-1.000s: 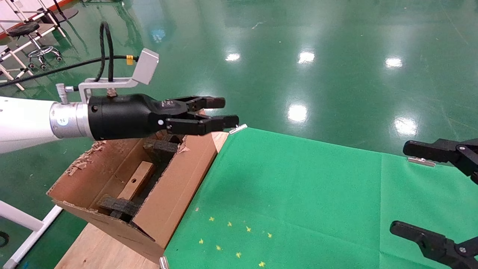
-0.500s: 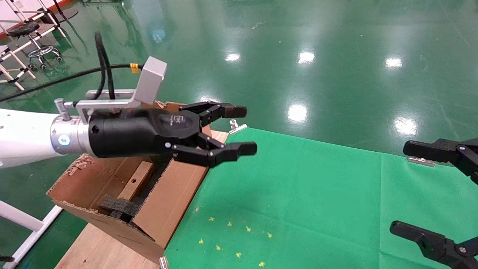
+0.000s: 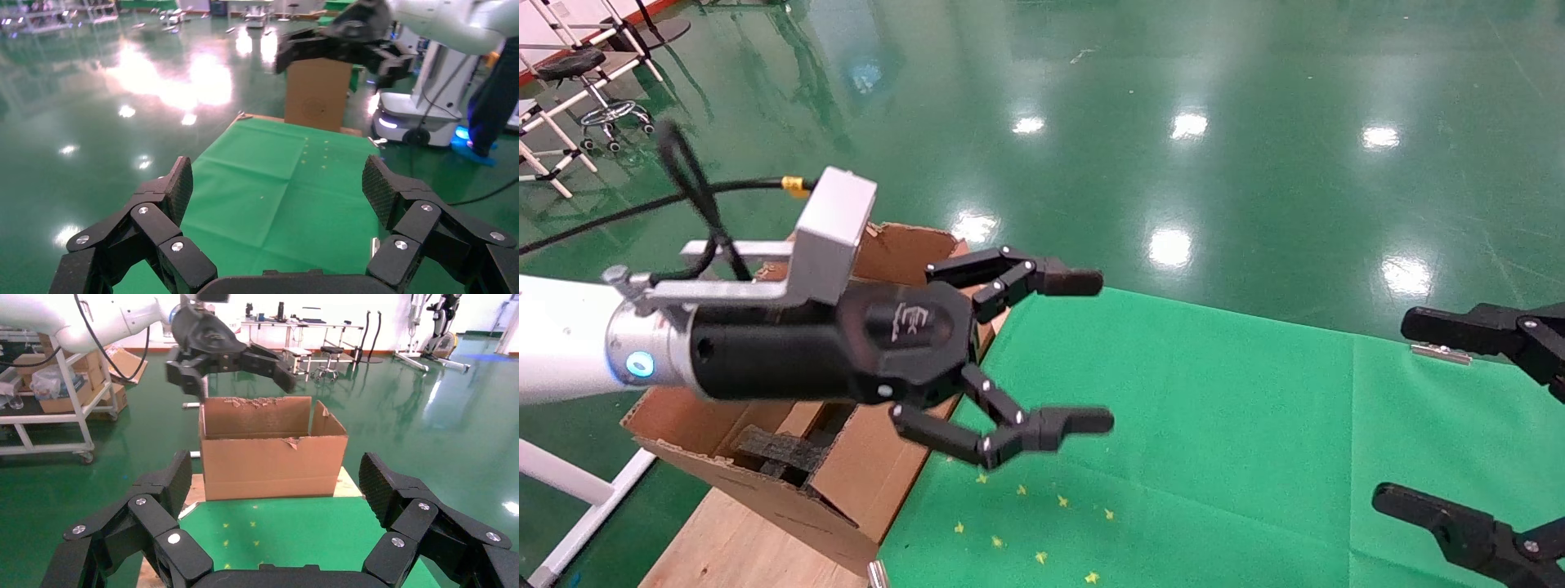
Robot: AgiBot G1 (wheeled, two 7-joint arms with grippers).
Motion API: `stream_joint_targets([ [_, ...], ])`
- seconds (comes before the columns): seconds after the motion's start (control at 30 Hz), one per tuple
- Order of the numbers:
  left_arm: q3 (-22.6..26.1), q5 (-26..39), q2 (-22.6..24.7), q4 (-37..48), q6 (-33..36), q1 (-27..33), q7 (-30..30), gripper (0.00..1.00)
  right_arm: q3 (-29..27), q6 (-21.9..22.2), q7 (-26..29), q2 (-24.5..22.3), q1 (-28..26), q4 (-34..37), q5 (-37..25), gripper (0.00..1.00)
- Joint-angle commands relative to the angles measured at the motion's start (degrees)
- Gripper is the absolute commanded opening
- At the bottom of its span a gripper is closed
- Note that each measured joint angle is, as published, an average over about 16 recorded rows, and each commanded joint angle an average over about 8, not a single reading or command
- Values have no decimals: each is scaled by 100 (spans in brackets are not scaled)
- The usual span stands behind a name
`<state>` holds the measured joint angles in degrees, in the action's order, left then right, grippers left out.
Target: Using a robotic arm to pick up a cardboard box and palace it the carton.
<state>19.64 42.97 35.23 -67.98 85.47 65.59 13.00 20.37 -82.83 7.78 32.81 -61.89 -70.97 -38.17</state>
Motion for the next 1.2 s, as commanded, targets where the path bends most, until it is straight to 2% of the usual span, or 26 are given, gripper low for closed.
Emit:
stream_joint_targets([
  [0.03,-127,-39,-7,-196,8,-141,-79,100,0,0,0,0,0,0,0,100],
  [0.37,-462,-149,-25,-716,37,-517,-266,100,0,2,0,0,2,2,0,100],
  [1.2,-370,-120,-22,-569,24,-414,-227,100,0,2,0,0,2,2,1,100],
])
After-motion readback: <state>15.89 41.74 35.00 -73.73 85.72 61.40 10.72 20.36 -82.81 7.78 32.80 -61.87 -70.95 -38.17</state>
